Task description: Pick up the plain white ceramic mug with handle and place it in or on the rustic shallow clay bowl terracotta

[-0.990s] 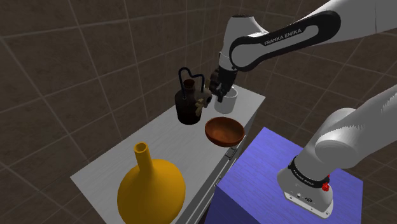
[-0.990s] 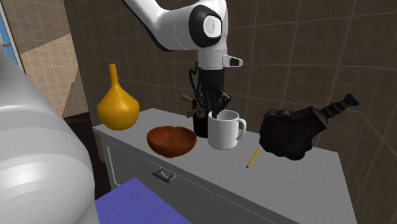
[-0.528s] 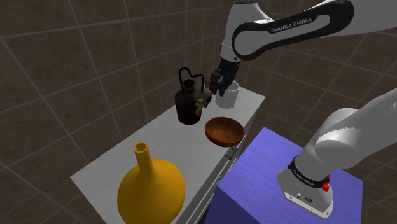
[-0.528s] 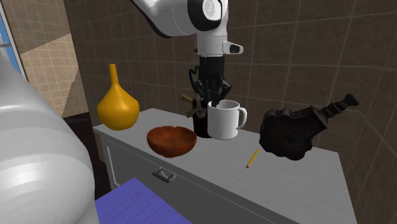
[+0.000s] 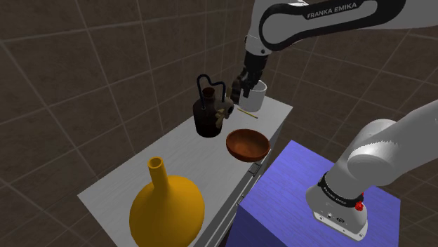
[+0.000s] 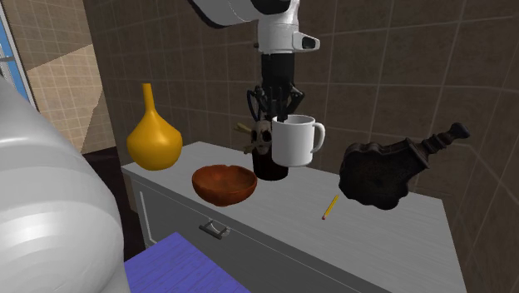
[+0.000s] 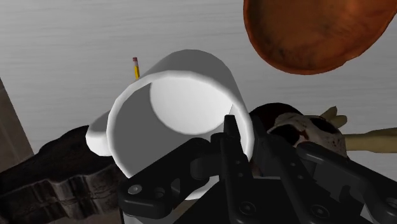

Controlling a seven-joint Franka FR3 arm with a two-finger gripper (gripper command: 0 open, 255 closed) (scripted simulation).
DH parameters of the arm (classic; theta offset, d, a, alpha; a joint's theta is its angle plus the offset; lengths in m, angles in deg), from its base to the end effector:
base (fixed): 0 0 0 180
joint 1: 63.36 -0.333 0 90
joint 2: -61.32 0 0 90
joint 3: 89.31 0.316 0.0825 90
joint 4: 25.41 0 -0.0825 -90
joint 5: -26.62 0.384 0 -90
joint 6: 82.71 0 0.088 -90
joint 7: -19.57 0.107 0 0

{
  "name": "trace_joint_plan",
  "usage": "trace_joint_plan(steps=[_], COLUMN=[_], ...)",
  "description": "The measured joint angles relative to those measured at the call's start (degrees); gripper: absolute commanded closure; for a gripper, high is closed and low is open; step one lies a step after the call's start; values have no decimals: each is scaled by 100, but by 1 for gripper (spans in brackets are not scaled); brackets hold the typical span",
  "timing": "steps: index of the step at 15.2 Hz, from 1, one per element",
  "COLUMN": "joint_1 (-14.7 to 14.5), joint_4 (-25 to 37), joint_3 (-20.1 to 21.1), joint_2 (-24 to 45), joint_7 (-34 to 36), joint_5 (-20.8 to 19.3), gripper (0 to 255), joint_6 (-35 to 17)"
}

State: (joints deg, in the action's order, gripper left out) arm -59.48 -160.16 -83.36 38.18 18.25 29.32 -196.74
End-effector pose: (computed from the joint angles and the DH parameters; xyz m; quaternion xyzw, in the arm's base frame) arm 0.4314 0.0212 0.4871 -0.9997 -0.0167 -0.0203 0.0014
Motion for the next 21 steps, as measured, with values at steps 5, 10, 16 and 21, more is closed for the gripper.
trace_joint_plan(steps=[5,10,16,21], joint_1=[-22,-265,-632,-751], joint_4=[266,59,-83,-292], joint_3=[27,363,886,1089], joint_2=[-106,-687,-1312,-1434], joint_7=[55,522,1233,1459], joint_5=[13,219,579,722], gripper=[255,255,255,255], joint_6=[370,723,1157,1056])
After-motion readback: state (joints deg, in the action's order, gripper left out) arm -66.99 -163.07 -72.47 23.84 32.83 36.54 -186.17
